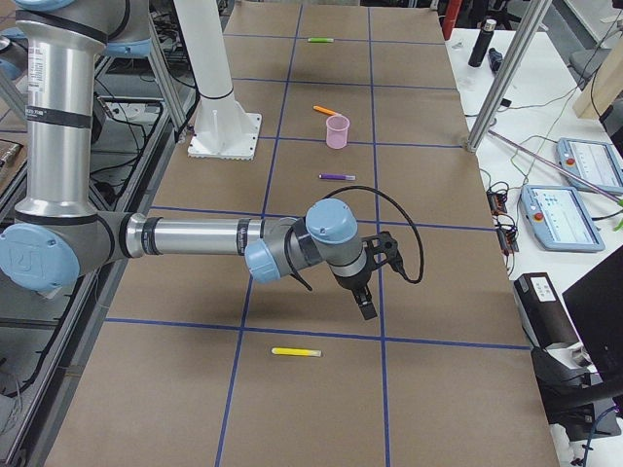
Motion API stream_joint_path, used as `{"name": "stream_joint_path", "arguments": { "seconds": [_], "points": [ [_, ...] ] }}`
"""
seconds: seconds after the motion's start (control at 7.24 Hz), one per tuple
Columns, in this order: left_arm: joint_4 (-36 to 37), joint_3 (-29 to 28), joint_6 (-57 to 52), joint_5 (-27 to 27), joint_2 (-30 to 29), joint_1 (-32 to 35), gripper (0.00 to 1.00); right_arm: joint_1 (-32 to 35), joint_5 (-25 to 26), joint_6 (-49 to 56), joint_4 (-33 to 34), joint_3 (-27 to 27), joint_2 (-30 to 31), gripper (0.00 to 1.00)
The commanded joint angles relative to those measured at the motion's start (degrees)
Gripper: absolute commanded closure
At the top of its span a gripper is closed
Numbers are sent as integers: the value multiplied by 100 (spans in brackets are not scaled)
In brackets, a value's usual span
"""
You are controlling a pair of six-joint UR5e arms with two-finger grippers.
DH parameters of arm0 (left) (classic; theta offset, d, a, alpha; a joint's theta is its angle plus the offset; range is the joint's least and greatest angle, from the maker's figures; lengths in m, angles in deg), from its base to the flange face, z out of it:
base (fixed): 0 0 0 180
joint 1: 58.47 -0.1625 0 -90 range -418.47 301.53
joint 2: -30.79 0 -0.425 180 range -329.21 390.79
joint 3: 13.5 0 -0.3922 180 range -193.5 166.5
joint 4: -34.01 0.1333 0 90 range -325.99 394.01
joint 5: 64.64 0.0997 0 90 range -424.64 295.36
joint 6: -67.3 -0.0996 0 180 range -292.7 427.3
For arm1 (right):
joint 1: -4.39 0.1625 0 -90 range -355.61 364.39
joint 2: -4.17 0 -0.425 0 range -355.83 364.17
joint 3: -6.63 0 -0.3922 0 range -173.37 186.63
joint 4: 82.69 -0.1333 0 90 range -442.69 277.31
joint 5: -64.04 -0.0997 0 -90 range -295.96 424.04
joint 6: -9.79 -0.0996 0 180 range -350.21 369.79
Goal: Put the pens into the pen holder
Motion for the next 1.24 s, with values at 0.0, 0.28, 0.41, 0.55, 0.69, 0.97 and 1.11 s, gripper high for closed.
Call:
{"name": "stream_joint_path", "arguments": {
  "seconds": [0.0, 0.28, 0.41, 0.55, 0.69, 0.97, 1.11],
  "points": [
    [-391, -162, 3, -15, 16, -8, 0, -528, 88, -914, -379, 173, 269, 0],
    [-1050, -529, 3, -15, 60, -8, 0, -847, 379, -1662, -1856, 1021, 481, 1],
    [-1193, -610, 3, -23, 60, -8, 0, -1101, 422, -2555, -2779, 1418, 603, 2],
    [-1203, -611, 3, -23, 60, -8, 0, -1216, 431, -2903, -3284, 1840, 648, 4],
    [-1203, -611, 3, -23, 60, -8, 0, -1261, 432, -3028, -3515, 2088, 701, 6],
    [-1212, -611, 3, -23, 60, 1, 0, -1410, 440, -3346, -3736, 2099, 929, 15],
    [-1220, -619, 3, -23, 60, -8, 0, -1620, 727, -3337, -3746, 2099, 938, 22]
  ]
}}
